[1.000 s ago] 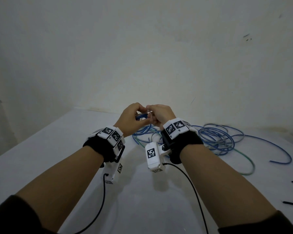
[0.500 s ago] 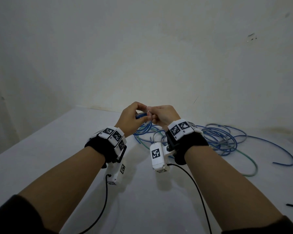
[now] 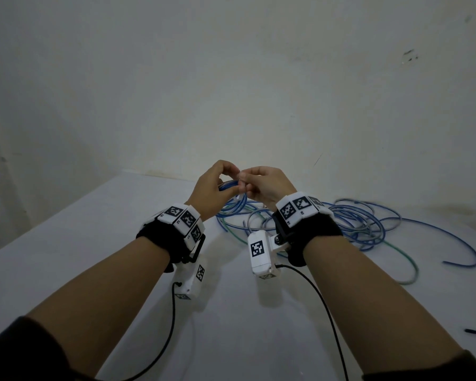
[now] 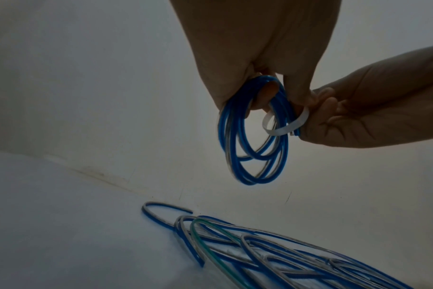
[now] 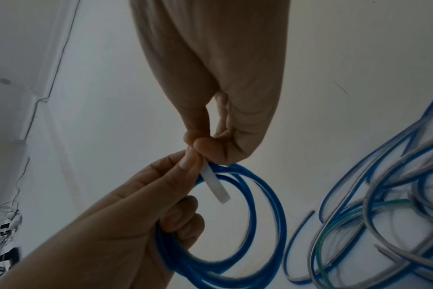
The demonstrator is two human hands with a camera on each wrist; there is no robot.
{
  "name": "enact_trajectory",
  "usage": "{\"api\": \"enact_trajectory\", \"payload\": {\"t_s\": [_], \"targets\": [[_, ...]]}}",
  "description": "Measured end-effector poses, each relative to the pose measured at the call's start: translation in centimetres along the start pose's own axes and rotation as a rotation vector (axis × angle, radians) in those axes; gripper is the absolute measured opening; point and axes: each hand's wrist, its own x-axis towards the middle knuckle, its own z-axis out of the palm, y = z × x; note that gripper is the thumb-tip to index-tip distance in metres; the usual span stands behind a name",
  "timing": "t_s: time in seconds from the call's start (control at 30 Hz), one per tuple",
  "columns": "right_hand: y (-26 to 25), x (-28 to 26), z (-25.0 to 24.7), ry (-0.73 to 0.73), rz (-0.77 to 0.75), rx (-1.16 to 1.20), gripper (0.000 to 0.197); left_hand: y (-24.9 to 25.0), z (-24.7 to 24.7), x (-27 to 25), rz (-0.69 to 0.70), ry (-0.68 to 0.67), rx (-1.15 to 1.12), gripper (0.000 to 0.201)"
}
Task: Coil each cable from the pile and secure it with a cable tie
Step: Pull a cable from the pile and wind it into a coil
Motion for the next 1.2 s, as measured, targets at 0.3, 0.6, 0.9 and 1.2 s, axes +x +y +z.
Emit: {"api": "enact_trajectory", "payload": {"t_s": [0.3,0.6,0.9,1.2], "targets": [[0.2,0.1,0.0,-0.030,0.015,0.081,0.009,0.0,0.0,0.0,0.005,0.003,0.004,0.025],[-0.1,0.9,1.0,0.049,0.206,0.035,0.018,0.1,0.1,-0.2,-0.100,-0.009,-0.020,0.017],[-0.6,0.6,1.9,0.088,0.237,-0.030,0.016,0.3,-0.6,-0.6,-0.126,-0.106,-0.066,0.035],[-0.8,1.7,1.3,0.183,0.082,-0.121,0.028,0.9,-0.7,-0.3,-0.038,-0.174,-0.053,0.024]]}}
